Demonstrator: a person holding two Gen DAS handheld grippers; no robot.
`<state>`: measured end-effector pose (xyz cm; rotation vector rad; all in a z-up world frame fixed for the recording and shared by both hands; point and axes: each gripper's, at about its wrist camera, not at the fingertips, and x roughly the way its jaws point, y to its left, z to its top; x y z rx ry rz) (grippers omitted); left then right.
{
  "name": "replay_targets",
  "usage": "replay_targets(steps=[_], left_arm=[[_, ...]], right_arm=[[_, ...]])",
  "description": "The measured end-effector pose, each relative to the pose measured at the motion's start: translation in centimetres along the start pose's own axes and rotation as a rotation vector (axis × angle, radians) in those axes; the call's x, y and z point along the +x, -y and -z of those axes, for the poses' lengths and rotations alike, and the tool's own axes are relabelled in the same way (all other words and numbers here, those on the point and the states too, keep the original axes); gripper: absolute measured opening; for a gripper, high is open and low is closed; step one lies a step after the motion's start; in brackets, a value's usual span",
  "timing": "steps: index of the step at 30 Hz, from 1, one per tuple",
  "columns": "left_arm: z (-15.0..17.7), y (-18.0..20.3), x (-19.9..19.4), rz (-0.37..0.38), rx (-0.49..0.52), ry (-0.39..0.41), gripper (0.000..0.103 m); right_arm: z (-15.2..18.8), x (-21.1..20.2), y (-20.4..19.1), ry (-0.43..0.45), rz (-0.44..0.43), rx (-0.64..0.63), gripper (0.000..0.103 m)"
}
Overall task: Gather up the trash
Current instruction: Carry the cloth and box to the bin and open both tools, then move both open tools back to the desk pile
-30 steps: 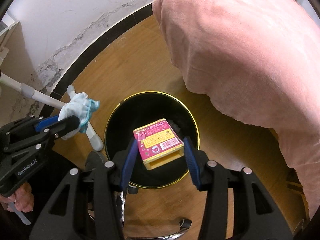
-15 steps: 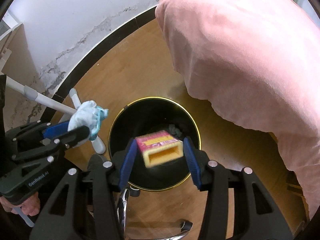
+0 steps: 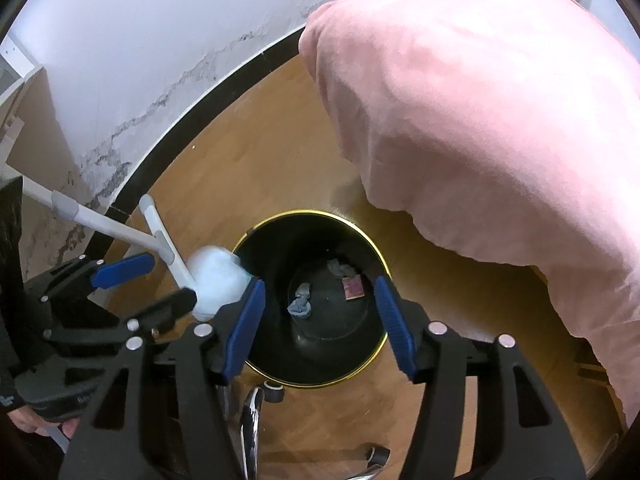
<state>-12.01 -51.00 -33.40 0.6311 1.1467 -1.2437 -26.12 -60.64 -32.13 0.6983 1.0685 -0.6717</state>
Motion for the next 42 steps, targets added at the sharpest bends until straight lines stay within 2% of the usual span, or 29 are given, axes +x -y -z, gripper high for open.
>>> replay_targets(steps=[4, 8, 13, 18, 21, 25, 29, 32, 34, 38, 42], left_arm=[[0.1, 1.4, -0.7, -0.025, 0.06, 0.014, 0.069], [0.1, 3.2, -4.3, -0.028, 0.114, 0.078, 0.089], [-0.5, 4.8, -12.2, -0.044, 0.147, 0.215, 0.093], [1.6, 3.4, -23.7, -0.074, 0.137, 0.439, 0.093], [3.9, 0.0, -29.8, -0.155, 0.063, 0.508, 0.095], [7.8, -6.4, -35.9, -0.279, -0.065, 0.54, 0.095], [13.9, -14.9, -40.8, -0.511, -0.253, 0.491, 0.095], [19.4, -20.9, -44.0, -0.611, -0.433, 0.454, 0.095], [23.1, -24.8, -45.6, -0.66, -0.557, 0.422, 0.095], [28.3, -29.6, -47.1, -0.709, -0.717, 0.386, 0.095], [30.3, -32.9, -46.9, -0.69, -0.808, 0.368, 0.095]], right_arm=[[-0.3, -1.7, 0.3, 0.043, 0.013, 0.011, 0.059], [-0.8, -4.4, 0.5, 0.097, 0.027, 0.023, 0.066], [-1.8, -10.4, -1.4, 0.222, 0.069, -0.046, 0.076], [-2.3, -16.1, -6.1, 0.335, 0.058, -0.137, 0.079], [-2.6, -19.4, -11.1, 0.394, 0.002, -0.22, 0.08], [-2.2, -22.1, -20.6, 0.437, -0.133, -0.394, 0.08], [-1.1, -22.5, -30.8, 0.41, -0.321, -0.577, 0.08], [0.3, -22.2, -38.6, 0.378, -0.432, -0.717, 0.08], [1.6, -22.0, -44.1, 0.363, -0.477, -0.812, 0.08], [4.0, -21.8, -51.6, 0.342, -0.531, -0.936, 0.08], [6.2, -21.8, -56.2, 0.317, -0.559, -1.014, 0.08]])
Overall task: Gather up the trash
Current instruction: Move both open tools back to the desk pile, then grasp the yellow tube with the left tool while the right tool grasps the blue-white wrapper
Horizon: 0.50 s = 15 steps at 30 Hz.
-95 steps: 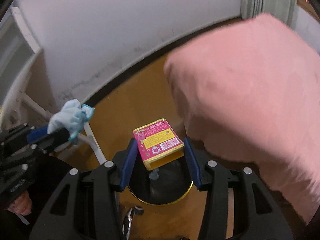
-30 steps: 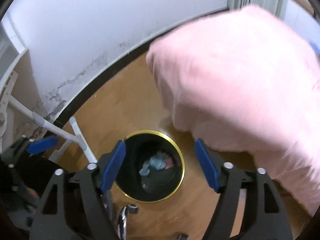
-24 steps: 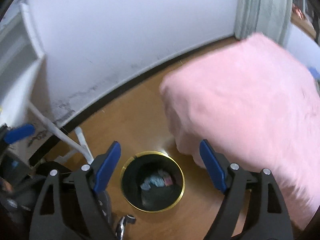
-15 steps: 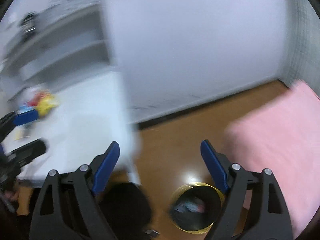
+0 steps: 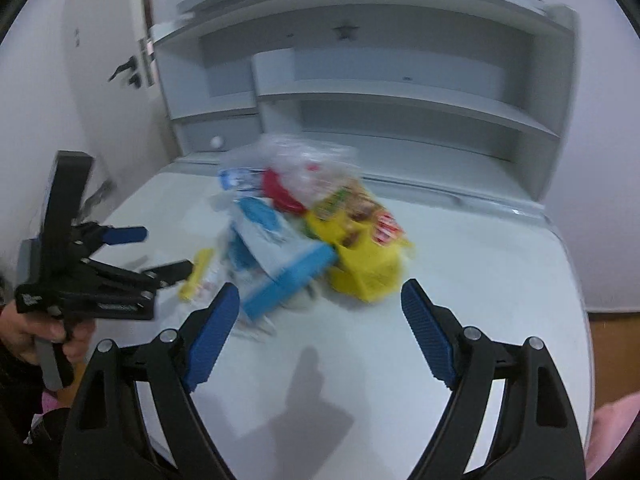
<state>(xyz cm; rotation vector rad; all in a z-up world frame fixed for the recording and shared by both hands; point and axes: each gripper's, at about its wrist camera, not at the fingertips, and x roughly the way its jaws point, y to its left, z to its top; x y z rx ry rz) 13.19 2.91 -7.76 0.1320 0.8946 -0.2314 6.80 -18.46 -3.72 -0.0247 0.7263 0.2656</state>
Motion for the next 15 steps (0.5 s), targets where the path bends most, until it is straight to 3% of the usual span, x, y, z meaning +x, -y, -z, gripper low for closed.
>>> replay_targets(steps=[3, 4, 9, 10, 12, 15], left_arm=[[0.3, -0.5, 2.0, 0.009, -0.016, -0.03, 0.094], [0.3, -0.4, 2.6, 0.009, -0.017, -0.044, 0.089], [0.2, -2.0, 4.4, 0.035, -0.029, -0.073, 0.061], [0.1, -2.0, 4.5, 0.029, -0.02, -0.065, 0.05], [0.2, -1.8, 4.5, 0.042, -0.002, -0.064, 0.015], [0.4, -2.2, 3.5, 0.072, -0.02, -0.062, 0.012]], right_arm=[[-2.0, 2.7, -1.7, -0.022, -0.015, -0.035, 0.08], [-2.0, 2.9, -2.0, -0.029, -0.018, -0.044, 0.08], [-3.0, 4.1, -3.0, -0.049, -0.032, -0.087, 0.08], [-3.3, 4.4, -3.3, -0.051, -0.035, -0.097, 0.08], [-4.0, 5.2, -3.9, -0.058, -0.038, -0.115, 0.08], [-4.8, 6.6, -4.6, -0.085, -0.046, -0.144, 0.08]])
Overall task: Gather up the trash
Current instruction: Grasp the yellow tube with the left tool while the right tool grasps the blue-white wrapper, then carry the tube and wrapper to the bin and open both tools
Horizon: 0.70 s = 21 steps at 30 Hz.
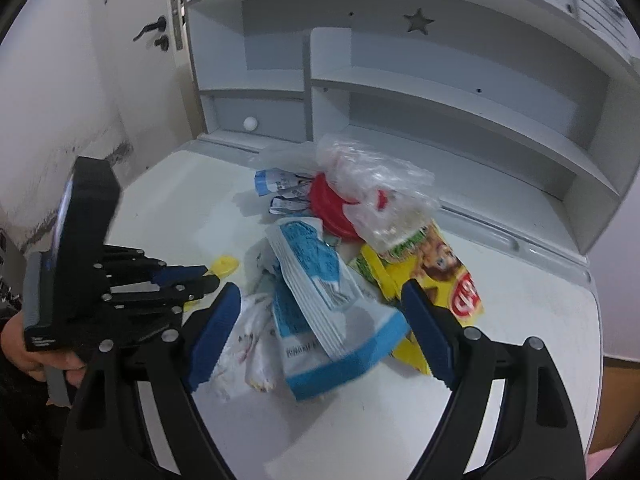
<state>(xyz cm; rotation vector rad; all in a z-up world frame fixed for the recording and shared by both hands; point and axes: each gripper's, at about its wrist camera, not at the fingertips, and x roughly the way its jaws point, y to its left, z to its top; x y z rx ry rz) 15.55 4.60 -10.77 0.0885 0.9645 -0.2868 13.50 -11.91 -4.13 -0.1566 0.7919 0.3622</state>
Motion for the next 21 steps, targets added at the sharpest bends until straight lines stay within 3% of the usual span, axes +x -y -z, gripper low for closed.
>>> replay_targets(steps=[7, 11, 14, 21], left_arm=[[0.1, -0.7, -2.1, -0.007, -0.014, 0.034, 0.012], [0.1, -1.1, -3.0, -0.011, -0.025, 0.049, 0.012], [-0.2, -1.1, -3.9, -0.012, -0.028, 0.069, 0.012], [-1.8, 1.1, -7.2, 0.014, 0.008, 0.149, 0.012]], right_arm=[[-1.3, 4.2, -1.0, -0.097, 0.018, -0.078, 0.069], [-0.9, 5.2, -1.5, -0.126, 0.04, -0.111, 0.042], [-1.0, 3.4, -1.8, -0.054, 0.032, -0.099, 0.036], [-0.6, -4.4, 0.5, 0.118, 0.018, 0.034, 0.034]])
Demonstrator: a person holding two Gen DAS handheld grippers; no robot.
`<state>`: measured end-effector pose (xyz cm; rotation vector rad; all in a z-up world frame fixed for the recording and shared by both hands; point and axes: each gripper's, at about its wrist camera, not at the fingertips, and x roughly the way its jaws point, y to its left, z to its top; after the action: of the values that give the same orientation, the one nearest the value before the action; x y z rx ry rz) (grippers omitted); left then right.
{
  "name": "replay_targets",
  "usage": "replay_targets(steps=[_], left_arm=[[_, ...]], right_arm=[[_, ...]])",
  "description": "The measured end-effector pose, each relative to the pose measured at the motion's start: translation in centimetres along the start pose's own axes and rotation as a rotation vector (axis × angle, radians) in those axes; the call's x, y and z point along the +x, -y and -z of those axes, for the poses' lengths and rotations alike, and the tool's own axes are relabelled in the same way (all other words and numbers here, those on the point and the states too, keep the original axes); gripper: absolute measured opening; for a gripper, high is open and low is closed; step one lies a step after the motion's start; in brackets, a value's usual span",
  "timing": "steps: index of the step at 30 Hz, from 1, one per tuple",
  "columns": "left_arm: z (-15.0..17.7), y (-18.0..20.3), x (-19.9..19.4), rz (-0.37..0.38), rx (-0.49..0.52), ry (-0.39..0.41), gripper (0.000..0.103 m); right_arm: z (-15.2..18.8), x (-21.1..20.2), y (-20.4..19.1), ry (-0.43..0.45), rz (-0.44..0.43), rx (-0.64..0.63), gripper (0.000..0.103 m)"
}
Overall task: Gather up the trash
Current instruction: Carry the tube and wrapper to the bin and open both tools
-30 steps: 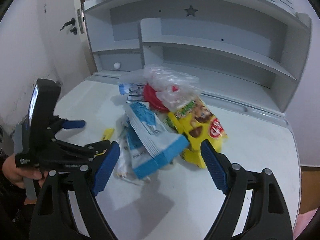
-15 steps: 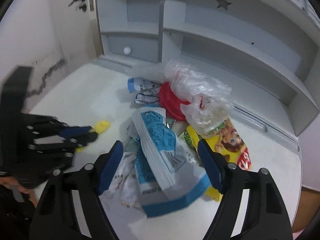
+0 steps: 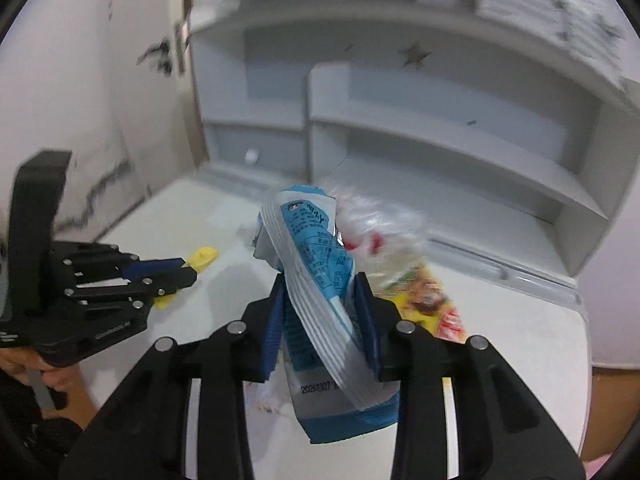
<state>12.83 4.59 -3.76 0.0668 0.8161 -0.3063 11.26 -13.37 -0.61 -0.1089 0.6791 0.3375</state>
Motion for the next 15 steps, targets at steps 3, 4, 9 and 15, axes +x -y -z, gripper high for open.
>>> replay_targets(steps=[3, 4, 9, 15], left_arm=[[-1.3, 3.1, -1.1, 0.058, 0.057, 0.044, 0.012], [-1.6, 4.4, -1.4, 0.08, 0.076, 0.059, 0.012], [-2.6, 14.5, -1.7, 0.245, 0.21, 0.106, 0.012], [-0.8, 28.0, -1.4, 0.477, 0.357, 0.119, 0.012]], right_arm=[[1.4, -3.8, 3.0, 0.057, 0.055, 0.091, 0.034], [2.1, -5.0, 4.2, 0.069, 0.077, 0.125, 0.034], [7.6, -10.6, 10.8, 0.091, 0.225, 0.299, 0.034], [17.1, -18.4, 18.2, 0.093, 0.454, 0.488, 0.034]])
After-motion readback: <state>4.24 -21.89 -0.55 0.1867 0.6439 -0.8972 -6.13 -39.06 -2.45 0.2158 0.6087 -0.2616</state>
